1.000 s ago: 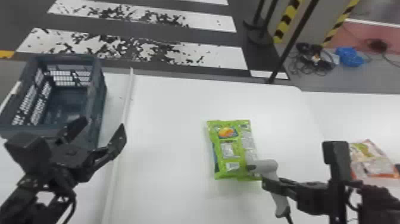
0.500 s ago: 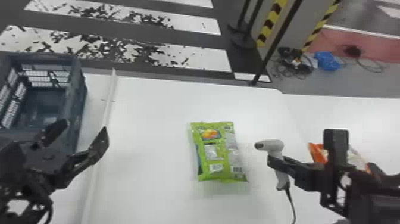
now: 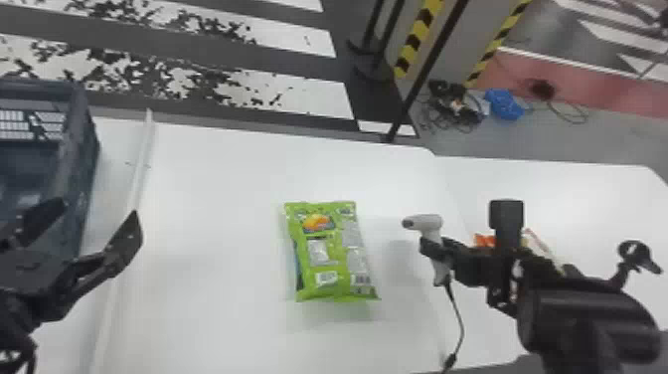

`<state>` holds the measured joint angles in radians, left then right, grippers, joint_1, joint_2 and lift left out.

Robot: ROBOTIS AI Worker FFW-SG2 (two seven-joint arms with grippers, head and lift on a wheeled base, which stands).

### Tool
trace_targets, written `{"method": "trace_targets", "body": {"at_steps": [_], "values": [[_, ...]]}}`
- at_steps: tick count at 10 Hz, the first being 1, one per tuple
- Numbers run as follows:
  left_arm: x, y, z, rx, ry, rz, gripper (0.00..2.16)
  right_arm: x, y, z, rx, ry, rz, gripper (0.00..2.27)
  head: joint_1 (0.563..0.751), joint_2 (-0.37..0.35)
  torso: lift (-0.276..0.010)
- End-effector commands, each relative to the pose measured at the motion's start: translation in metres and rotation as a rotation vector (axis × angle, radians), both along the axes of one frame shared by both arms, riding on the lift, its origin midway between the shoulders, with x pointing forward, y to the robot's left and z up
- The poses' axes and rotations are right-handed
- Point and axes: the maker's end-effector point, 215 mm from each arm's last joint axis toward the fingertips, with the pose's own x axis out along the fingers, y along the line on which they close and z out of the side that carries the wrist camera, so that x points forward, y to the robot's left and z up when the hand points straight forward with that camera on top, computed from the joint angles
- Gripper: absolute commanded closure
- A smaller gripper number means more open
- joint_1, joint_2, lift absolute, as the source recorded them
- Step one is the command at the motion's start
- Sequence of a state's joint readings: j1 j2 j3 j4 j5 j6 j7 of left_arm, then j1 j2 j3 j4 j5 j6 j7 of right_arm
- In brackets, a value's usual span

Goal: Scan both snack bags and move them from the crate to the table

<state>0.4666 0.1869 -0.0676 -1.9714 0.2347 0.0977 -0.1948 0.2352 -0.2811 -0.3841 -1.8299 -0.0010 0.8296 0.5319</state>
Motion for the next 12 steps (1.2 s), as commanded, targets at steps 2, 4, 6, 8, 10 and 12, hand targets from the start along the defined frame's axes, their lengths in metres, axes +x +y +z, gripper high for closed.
{"method": "trace_targets", "body": {"at_steps": [2,4,6,8,10,12], "values": [[0.001,0.000,0.001,-0.001,-0.003,0.001,0.09,0.015,-0.008,-0.019,-0.033,0.030,0.008,2.25,0.695,-0.338,-0.088],[0.002,0.000,0.001,0.001,-0.002,0.000,0.09,0.020,-0.012,-0.027,-0.050,0.033,0.009,2.25,0.695,-0.340,-0.088],[0.002,0.001,0.001,0.001,-0.004,0.002,0.09,0.020,-0.011,-0.030,-0.053,0.036,0.010,2.09,0.695,-0.342,-0.088],[0.003,0.000,0.002,0.001,-0.005,0.000,0.09,0.021,-0.010,-0.031,-0.055,0.029,0.011,1.20,0.695,-0.340,-0.088],[0.002,0.001,0.001,0.001,-0.004,0.002,0.09,0.020,-0.011,-0.030,-0.057,0.023,0.004,0.05,0.695,-0.339,-0.088],[0.002,0.001,0.001,0.001,-0.004,0.002,0.09,0.012,-0.009,-0.003,-0.028,-0.035,-0.020,0.05,0.695,-0.342,-0.088]]}}
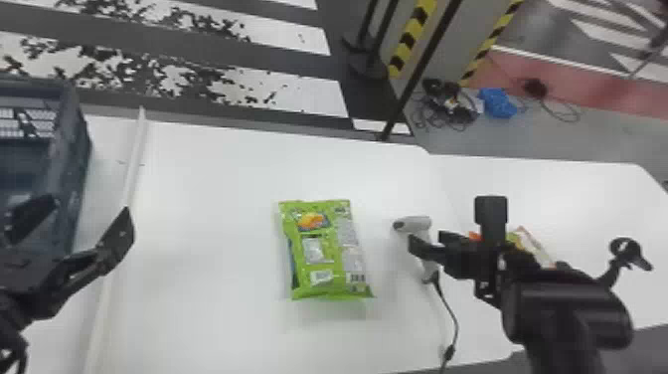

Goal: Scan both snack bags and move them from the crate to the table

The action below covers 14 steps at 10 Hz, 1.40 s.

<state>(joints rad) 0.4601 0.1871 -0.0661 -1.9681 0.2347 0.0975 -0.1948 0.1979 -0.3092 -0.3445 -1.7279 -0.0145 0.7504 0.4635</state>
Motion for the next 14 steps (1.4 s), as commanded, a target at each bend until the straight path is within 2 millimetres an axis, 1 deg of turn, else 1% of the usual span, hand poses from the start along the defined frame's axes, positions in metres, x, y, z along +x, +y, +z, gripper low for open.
{"method": "trace_targets", "body": {"at_steps": [1,3,5,6,7,8,11,13,14], "values": [[0.000,0.000,0.000,0.000,0.000,0.000,0.09,-0.013,0.010,0.023,0.083,-0.035,-0.013,0.07,0.695,-0.342,-0.088],[0.000,0.000,0.000,-0.001,0.000,0.001,0.09,-0.027,0.039,0.040,0.279,-0.050,0.017,0.11,0.695,-0.330,-0.088],[0.000,0.000,-0.001,0.001,0.002,0.002,0.09,-0.046,0.066,0.034,0.450,0.031,0.054,0.11,0.695,-0.298,-0.088],[0.000,0.000,-0.001,0.000,0.002,0.000,0.09,-0.050,0.079,0.030,0.523,0.060,0.073,0.11,0.695,-0.283,-0.088],[0.000,-0.001,-0.001,0.000,0.002,-0.001,0.09,-0.053,0.093,0.022,0.582,0.098,0.102,0.12,0.695,-0.266,-0.088],[0.000,0.000,-0.002,0.000,0.003,0.001,0.09,-0.056,0.106,0.011,0.612,0.132,0.126,0.12,0.695,-0.260,-0.088],[-0.001,0.000,-0.004,0.001,0.008,0.001,0.09,-0.061,0.133,-0.018,0.604,0.210,0.184,0.12,0.695,-0.220,-0.088],[0.000,0.000,-0.004,-0.001,0.008,0.001,0.09,-0.057,0.147,-0.026,0.584,0.224,0.231,0.10,0.695,-0.193,-0.088],[-0.001,0.000,-0.005,-0.001,0.009,0.001,0.09,-0.057,0.156,-0.026,0.592,0.234,0.257,0.10,0.695,-0.188,-0.088]]}}
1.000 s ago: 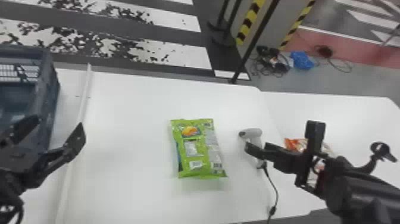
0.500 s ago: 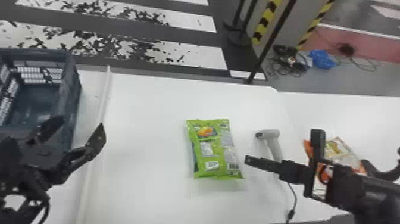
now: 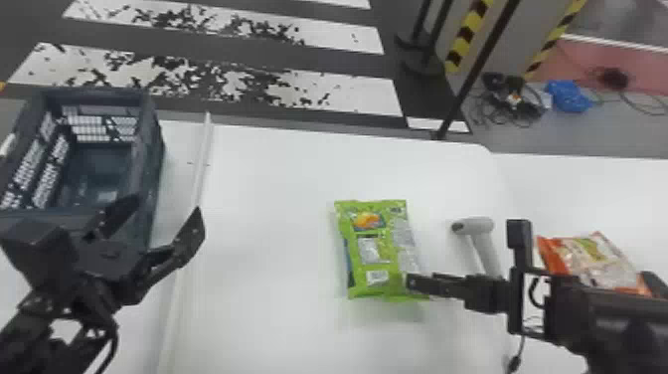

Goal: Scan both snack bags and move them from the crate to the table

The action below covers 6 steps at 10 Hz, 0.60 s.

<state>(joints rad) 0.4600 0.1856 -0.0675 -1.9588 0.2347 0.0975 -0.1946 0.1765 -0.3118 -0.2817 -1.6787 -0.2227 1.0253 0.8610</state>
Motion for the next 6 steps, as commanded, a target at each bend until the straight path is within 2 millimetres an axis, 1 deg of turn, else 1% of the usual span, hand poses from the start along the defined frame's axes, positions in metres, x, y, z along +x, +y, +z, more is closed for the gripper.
{"method": "trace_targets", "body": {"at_steps": [1,2,3,4,6], "values": [[0.000,0.000,-0.001,0.001,0.002,0.001,0.09,0.000,0.014,-0.003,-0.001,0.009,0.039,0.18,0.695,-0.177,-0.088],[0.001,0.000,0.001,0.000,-0.003,0.000,0.09,-0.001,0.021,-0.007,-0.005,0.016,0.066,0.43,0.695,-0.164,-0.088],[0.000,0.000,0.000,0.000,-0.001,0.000,0.09,-0.002,0.028,-0.007,0.002,0.016,0.099,1.19,0.695,-0.150,-0.088],[0.000,0.001,-0.001,0.000,0.000,0.002,0.09,-0.003,0.028,-0.009,-0.002,0.026,0.099,2.22,0.695,-0.138,-0.088],[0.000,0.001,-0.001,0.001,0.000,0.002,0.09,-0.005,0.033,0.003,0.053,0.008,0.125,2.24,0.695,-0.131,-0.088]]}}
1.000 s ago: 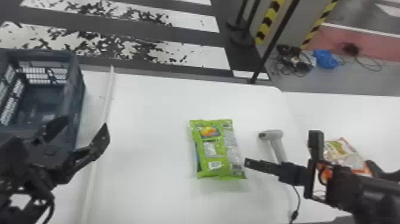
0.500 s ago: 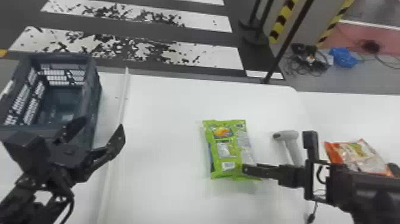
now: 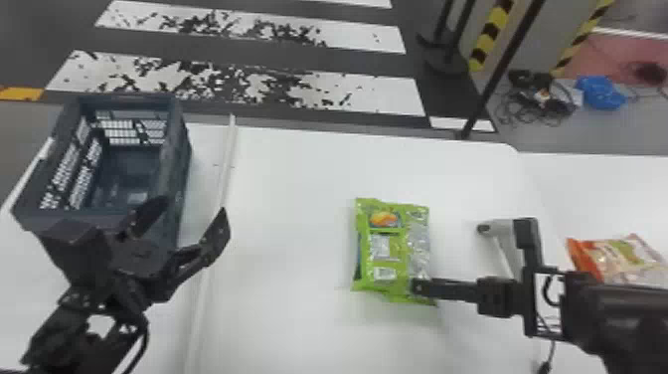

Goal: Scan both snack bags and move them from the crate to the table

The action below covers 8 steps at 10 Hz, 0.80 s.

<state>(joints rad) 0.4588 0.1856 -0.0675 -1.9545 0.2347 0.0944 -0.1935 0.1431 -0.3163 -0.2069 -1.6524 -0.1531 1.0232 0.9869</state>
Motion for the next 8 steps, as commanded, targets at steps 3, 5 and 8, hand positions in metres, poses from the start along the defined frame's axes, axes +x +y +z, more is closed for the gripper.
{"method": "trace_targets", "body": {"at_steps": [3,5,8], "values": [[0.000,-0.001,0.000,-0.001,0.000,-0.003,0.09,0.009,-0.014,0.054,0.118,-0.108,-0.064,2.24,0.695,-0.129,-0.088],[0.000,-0.003,0.003,-0.002,-0.004,-0.006,0.09,0.031,-0.060,0.110,0.170,-0.228,-0.204,2.24,0.695,-0.151,-0.088],[0.000,-0.003,0.007,-0.002,-0.011,-0.007,0.09,0.057,-0.178,0.138,0.021,-0.310,-0.502,2.24,0.695,-0.247,-0.088]]}}
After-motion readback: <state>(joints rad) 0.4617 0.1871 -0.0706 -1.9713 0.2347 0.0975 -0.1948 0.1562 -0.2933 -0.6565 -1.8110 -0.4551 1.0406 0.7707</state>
